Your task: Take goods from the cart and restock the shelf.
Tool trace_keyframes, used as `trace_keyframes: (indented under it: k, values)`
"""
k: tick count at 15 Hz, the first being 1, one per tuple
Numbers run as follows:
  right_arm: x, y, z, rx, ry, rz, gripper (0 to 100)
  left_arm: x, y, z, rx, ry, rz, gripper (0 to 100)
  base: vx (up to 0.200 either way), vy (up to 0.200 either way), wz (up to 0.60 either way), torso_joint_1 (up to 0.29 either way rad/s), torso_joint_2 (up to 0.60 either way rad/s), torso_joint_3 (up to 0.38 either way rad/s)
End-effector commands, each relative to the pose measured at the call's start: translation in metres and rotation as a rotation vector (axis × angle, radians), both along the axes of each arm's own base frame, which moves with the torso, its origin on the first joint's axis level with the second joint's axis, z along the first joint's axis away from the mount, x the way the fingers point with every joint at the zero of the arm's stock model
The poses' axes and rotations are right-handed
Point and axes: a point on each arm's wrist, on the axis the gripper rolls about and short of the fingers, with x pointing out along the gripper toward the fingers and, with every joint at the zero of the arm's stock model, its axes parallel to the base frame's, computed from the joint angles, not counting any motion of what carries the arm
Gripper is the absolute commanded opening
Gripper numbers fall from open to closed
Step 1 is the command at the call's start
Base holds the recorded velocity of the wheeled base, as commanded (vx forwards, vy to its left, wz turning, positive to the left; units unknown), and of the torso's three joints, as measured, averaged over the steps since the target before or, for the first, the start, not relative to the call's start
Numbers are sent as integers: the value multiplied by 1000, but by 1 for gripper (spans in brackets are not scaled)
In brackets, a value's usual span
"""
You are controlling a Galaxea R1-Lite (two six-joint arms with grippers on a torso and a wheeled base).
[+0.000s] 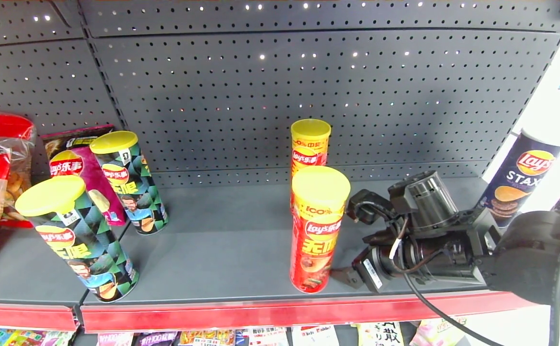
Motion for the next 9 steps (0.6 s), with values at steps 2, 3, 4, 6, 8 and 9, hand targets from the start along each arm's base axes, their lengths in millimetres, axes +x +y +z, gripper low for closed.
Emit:
trace_keyframes:
  k: [2, 3, 4, 6, 8, 9]
  values:
    - [1, 3, 0, 2, -2, 7, 100, 0, 0, 0, 0, 1, 1, 100, 0, 0, 0, 0, 0, 0]
    - [0, 4, 0, 2, -2, 10, 100, 0, 0, 0, 0, 1, 1, 100, 0, 0, 0, 0, 0, 0]
    - [0, 5, 0, 1, -1, 15, 100, 0, 0, 0, 0, 1, 1, 100, 0, 0, 0, 0, 0, 0]
    - [0, 6, -1, 0, 0, 16, 100, 0, 0, 0, 0, 1, 1, 100, 0, 0, 0, 0, 0, 0]
    - [1, 6, 0, 3, -4, 16, 100, 0, 0, 0, 0, 1, 1, 100, 0, 0, 0, 0, 0, 0]
    - [1, 7, 0, 3, -4, 16, 100, 0, 0, 0, 0, 1, 1, 100, 0, 0, 0, 0, 0, 0]
